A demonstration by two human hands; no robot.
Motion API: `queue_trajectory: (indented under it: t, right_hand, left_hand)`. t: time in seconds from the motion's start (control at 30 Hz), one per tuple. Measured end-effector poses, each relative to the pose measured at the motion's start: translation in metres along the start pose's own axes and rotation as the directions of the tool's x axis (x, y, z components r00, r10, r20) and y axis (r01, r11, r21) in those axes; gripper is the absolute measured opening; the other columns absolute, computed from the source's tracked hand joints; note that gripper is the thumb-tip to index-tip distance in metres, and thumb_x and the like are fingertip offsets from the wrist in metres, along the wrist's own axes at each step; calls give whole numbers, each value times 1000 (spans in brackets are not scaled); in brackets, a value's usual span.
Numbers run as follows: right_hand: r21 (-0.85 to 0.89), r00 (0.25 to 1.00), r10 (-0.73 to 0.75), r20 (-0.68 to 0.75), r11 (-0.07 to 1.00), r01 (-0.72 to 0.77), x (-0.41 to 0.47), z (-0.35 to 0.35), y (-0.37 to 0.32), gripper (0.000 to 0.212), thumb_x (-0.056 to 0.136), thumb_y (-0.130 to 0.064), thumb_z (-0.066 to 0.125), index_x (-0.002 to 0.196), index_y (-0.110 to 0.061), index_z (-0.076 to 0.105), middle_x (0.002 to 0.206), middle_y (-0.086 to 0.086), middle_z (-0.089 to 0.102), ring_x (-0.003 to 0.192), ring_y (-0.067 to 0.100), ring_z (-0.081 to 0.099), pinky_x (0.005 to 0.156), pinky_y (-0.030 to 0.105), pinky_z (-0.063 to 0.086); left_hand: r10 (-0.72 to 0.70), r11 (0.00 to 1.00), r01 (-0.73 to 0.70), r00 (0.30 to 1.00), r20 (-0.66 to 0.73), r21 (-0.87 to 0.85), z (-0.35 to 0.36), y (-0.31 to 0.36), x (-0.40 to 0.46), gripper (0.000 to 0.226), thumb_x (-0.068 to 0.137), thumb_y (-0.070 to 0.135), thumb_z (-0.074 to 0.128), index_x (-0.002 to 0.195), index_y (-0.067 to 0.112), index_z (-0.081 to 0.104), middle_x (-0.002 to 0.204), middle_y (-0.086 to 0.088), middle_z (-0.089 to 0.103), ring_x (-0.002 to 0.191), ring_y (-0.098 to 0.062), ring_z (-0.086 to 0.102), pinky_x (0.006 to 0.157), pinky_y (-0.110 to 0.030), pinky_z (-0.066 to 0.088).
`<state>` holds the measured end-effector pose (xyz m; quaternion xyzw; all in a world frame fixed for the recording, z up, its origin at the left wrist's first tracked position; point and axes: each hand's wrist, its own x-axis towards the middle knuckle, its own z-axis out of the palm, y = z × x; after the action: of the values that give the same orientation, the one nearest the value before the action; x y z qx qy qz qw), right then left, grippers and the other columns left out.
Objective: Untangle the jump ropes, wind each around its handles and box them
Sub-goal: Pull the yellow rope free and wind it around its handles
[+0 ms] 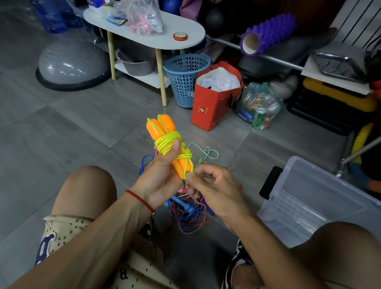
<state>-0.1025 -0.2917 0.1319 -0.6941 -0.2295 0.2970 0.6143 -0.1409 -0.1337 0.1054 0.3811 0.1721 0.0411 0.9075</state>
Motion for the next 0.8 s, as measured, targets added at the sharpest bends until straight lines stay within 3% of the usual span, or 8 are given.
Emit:
queue_trajectory:
  t: [0.23,0.33,0.43,0.5,0.6,0.67,0.73,0.8]
  right_hand:
    - [-166,990,-69,-121,985,49,6,-8,1,6,91,-15,72,89,-9,75,68,0,73,61,10,70,64,27,58]
    - [-206,979,-142,-144,972,111,7,-8,4,5,89,-11,73,87,-12,77,71,0,75,67,11,72,69,32,60]
    - [-187,972,-170,-164,973,138,9,-9,7,6,89,-10,73,86,-13,78,71,0,76,68,15,73,71,32,60]
    - [-167,961,-184,-206,974,151,11,-6,7,8,89,-10,73,85,-17,77,72,2,75,67,16,73,69,32,60]
    - [-134,944,-203,-259,976,173,12,-1,6,5,90,-10,73,91,-12,78,80,6,74,69,18,73,60,30,59]
    - [-126,941,-222,-254,973,196,12,0,6,5,89,-11,73,91,-12,78,82,5,73,70,21,72,60,38,61]
    - [-152,931,-250,-266,965,216,14,-4,5,5,87,-9,74,89,-12,78,83,4,72,70,19,71,63,39,61]
    - [-205,919,-285,-271,950,234,15,-8,2,6,87,-6,74,88,-11,78,85,4,71,66,11,69,61,29,58]
  left_hand:
    - [-24,996,27,999,31,-79,7,2,-4,23,96,41,60,99,19,55,96,-5,47,87,-21,49,86,-47,39]
    - [-78,995,81,996,42,-66,11,3,-8,32,95,43,61,114,19,50,93,-2,50,88,-20,50,92,-46,37]
    - [-77,996,79,995,59,-35,12,2,-11,44,92,44,62,124,20,44,91,-1,52,87,-19,53,79,-37,47]
    - [-80,995,84,994,73,-50,14,2,-12,45,92,46,61,123,19,44,95,-1,52,87,-18,55,75,-34,49]
    - [-114,984,133,981,158,-117,19,1,-16,40,94,51,56,113,17,49,110,-9,52,113,-32,54,88,-44,47]
    - [-143,980,165,971,189,-109,19,1,-17,40,95,52,53,114,17,50,118,-14,56,124,-35,49,89,-47,50]
    - [-163,981,180,968,192,-76,20,3,-18,41,96,53,53,119,18,48,129,-16,50,123,-33,50,81,-44,50]
    - [-177,979,192,965,192,-62,17,5,-16,41,97,50,53,121,18,48,131,-17,47,116,-32,55,78,-43,49]
